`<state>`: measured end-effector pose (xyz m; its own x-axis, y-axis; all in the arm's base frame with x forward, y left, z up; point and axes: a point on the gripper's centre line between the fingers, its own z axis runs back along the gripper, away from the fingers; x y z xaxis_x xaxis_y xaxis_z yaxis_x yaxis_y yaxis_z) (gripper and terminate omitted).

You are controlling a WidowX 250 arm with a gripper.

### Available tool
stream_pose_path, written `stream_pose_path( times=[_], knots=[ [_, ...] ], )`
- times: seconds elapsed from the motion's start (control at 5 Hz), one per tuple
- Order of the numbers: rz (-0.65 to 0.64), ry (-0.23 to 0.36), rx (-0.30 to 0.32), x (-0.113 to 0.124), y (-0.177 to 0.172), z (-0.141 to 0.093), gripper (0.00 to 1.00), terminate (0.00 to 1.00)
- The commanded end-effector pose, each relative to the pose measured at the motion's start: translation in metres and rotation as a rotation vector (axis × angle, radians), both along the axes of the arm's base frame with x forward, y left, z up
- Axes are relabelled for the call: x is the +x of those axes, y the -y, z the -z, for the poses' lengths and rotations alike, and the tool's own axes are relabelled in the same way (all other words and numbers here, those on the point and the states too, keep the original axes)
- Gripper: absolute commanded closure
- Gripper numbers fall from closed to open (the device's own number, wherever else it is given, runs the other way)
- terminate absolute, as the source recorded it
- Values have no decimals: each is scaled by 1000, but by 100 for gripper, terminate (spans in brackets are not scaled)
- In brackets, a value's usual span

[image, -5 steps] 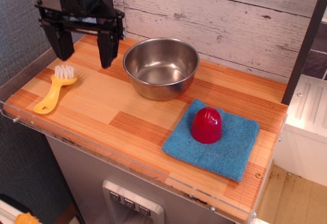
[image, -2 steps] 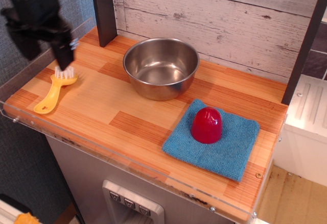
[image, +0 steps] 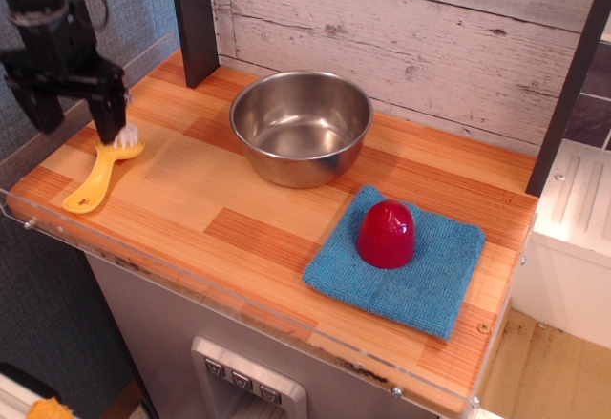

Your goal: PICK UP THE BRUSH AND PUT ON THE TOWEL

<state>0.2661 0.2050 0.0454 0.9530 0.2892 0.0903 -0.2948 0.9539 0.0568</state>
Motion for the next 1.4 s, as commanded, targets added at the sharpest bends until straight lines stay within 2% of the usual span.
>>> stream_pose_path(
  times=[0.0,0.2,0.6,0.8,1.2],
  knots=[
    [-113,-4,16,-3,1,-3,0,0],
    [-137,-17,24,-5,-3,9,0,0],
    [-92,-47,12,-3,-7,36,0,0],
    [-89,-56,7,-3,-8,41,100,0],
    [-58,-24,0,-3,-4,20,100,0]
  ],
)
